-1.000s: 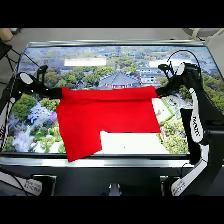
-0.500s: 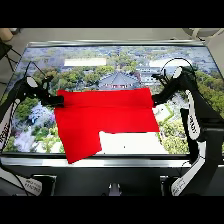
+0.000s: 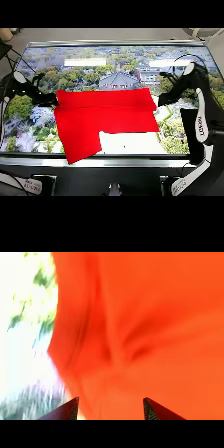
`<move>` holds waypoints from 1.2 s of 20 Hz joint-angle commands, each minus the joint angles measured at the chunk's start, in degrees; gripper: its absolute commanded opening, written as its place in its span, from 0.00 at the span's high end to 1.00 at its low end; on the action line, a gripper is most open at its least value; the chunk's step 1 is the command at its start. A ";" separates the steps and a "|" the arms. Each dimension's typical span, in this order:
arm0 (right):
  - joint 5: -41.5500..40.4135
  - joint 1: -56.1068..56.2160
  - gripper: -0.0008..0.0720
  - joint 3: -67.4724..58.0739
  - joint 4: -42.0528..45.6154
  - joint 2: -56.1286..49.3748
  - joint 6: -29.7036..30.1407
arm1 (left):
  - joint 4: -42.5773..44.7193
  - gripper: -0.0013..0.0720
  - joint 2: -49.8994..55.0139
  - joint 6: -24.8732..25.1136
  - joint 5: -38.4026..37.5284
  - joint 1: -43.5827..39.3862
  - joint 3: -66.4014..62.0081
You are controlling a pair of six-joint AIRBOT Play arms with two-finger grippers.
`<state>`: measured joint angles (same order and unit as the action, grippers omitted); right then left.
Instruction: Fold the shirts.
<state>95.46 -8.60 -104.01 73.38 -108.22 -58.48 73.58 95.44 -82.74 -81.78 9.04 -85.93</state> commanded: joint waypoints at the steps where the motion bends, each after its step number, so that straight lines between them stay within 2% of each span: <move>1: 4.55 -6.19 0.34 4.39 1.18 4.48 0.68 | -0.04 0.28 -7.56 0.44 -1.66 2.58 10.56; 3: -0.22 -6.88 0.34 14.19 2.10 8.50 0.70 | -0.92 0.28 -14.21 0.59 3.26 2.78 26.64; 4: -2.51 -6.82 0.34 18.78 1.57 10.08 1.14 | -3.32 0.28 -17.81 2.62 6.01 2.78 34.25; 7: -4.57 -6.84 0.34 25.16 0.09 11.69 3.93 | -8.15 0.28 -26.21 4.39 11.17 2.75 47.80; 10: -6.05 -6.84 0.35 25.44 -0.44 11.69 3.89 | -13.31 0.28 -27.80 5.07 13.81 2.43 52.50; 15: -5.99 -6.82 0.35 25.49 -0.48 11.69 3.89 | -14.08 0.28 -27.65 4.76 16.98 -0.02 54.99; 18: -6.10 -6.82 0.25 29.05 -2.84 12.37 3.89 | -14.10 0.29 -27.56 1.92 21.92 -2.58 56.63; 19: -6.45 -6.82 0.25 30.73 -3.37 12.52 3.93 | -14.08 0.38 -27.47 1.07 22.58 -3.54 56.81; 21: -7.54 -6.82 0.25 33.97 -6.08 12.52 5.11 | -14.10 0.82 -27.56 1.18 22.27 -4.46 56.74; 22: -8.31 -6.82 0.25 35.26 -7.39 12.52 5.46 | -14.10 0.94 -27.56 1.49 21.79 -4.46 56.72; 24: -10.51 -6.82 0.25 37.22 -8.48 12.52 5.40 | -14.08 0.95 -27.89 2.27 20.92 -4.46 56.65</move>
<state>87.46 -15.38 -69.95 67.68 -95.79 -53.60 58.63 67.77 -80.64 -61.28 5.23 -29.56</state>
